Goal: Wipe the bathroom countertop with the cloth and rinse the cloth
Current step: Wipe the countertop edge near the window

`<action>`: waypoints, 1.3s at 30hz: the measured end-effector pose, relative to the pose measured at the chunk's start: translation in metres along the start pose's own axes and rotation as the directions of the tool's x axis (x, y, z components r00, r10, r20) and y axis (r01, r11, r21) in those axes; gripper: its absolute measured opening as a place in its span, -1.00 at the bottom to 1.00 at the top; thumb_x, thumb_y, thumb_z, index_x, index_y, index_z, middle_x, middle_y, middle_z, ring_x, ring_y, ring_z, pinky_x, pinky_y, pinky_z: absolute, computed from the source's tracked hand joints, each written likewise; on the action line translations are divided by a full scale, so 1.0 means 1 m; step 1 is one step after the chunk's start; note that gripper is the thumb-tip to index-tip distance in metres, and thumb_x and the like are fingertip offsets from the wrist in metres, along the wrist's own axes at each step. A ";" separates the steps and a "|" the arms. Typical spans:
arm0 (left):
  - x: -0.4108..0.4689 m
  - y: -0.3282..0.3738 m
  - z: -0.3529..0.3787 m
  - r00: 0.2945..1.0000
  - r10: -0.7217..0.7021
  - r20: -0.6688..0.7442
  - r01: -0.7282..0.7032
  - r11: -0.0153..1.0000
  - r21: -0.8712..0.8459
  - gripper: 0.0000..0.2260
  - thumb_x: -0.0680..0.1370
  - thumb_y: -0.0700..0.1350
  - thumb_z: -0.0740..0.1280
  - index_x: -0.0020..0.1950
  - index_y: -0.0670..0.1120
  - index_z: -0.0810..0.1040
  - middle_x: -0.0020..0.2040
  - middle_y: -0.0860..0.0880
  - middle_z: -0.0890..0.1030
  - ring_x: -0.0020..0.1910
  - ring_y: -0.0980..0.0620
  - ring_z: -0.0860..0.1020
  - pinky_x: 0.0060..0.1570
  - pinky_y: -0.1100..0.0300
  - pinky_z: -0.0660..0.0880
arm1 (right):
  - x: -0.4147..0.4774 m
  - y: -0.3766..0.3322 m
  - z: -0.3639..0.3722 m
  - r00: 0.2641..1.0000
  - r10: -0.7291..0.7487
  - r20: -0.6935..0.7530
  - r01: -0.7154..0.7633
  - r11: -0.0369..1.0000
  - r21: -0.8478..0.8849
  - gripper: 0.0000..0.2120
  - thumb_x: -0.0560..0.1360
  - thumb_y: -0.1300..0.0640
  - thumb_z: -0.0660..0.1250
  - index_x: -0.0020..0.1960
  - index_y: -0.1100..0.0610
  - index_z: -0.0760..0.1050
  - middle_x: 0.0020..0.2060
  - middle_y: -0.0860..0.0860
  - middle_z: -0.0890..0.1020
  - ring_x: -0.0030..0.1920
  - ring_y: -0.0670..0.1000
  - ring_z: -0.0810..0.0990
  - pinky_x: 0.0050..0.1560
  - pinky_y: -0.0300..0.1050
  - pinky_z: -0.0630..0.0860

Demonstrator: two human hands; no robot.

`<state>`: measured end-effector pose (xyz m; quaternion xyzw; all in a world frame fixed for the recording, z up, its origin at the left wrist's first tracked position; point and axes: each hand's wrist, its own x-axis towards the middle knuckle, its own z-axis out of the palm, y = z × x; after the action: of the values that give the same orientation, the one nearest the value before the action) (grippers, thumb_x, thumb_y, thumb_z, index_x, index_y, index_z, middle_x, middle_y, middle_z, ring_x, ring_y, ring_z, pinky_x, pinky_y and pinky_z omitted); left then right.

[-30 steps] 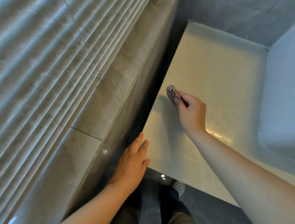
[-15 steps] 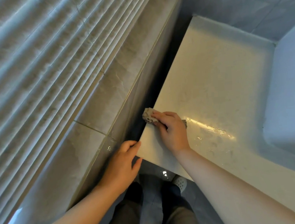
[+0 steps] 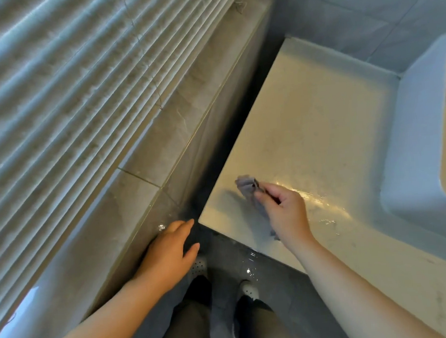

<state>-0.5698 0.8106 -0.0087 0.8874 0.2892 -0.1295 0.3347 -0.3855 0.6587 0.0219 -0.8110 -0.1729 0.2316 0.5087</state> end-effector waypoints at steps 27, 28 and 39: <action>-0.011 0.053 0.039 0.997 0.058 0.050 -0.069 0.964 0.256 -0.34 0.58 0.08 0.21 0.57 -0.01 -0.05 0.56 0.06 -0.22 0.53 0.07 -0.21 0.49 0.12 0.02 | -0.007 0.050 -0.009 0.989 -0.150 -0.003 0.149 0.982 -0.115 -0.75 0.51 0.22 0.35 0.17 0.08 0.62 -0.03 -0.12 0.66 -0.02 -0.14 0.58 -0.08 -0.56 0.34; -0.011 0.052 0.039 0.996 0.059 0.063 -0.074 0.961 0.266 -0.34 0.58 0.08 0.21 0.57 -0.01 -0.06 0.56 0.06 -0.23 0.53 0.07 -0.21 0.49 0.12 0.00 | -0.010 0.048 -0.021 0.986 -0.139 -0.088 0.132 0.988 -0.079 -0.75 0.51 0.22 0.35 0.18 0.09 0.61 -0.02 -0.14 0.65 -0.01 -0.15 0.60 -0.06 -0.52 0.38; -0.011 0.049 0.041 0.994 0.080 0.072 -0.101 0.926 0.363 -0.29 0.55 0.14 0.21 0.56 -0.01 -0.10 0.56 0.01 -0.23 0.53 0.02 -0.22 0.49 0.03 -0.18 | 0.004 0.107 -0.127 0.800 -0.024 -0.600 -0.119 0.973 -0.197 -0.76 0.55 0.18 0.27 0.16 0.06 0.62 -0.19 -0.06 0.61 -0.19 -0.06 0.51 -0.20 -0.24 0.33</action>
<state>-0.5504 0.7491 -0.0090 0.9427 0.2093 -0.1902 0.1771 -0.3070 0.5210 -0.0283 -0.8987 -0.0081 -0.0445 0.4363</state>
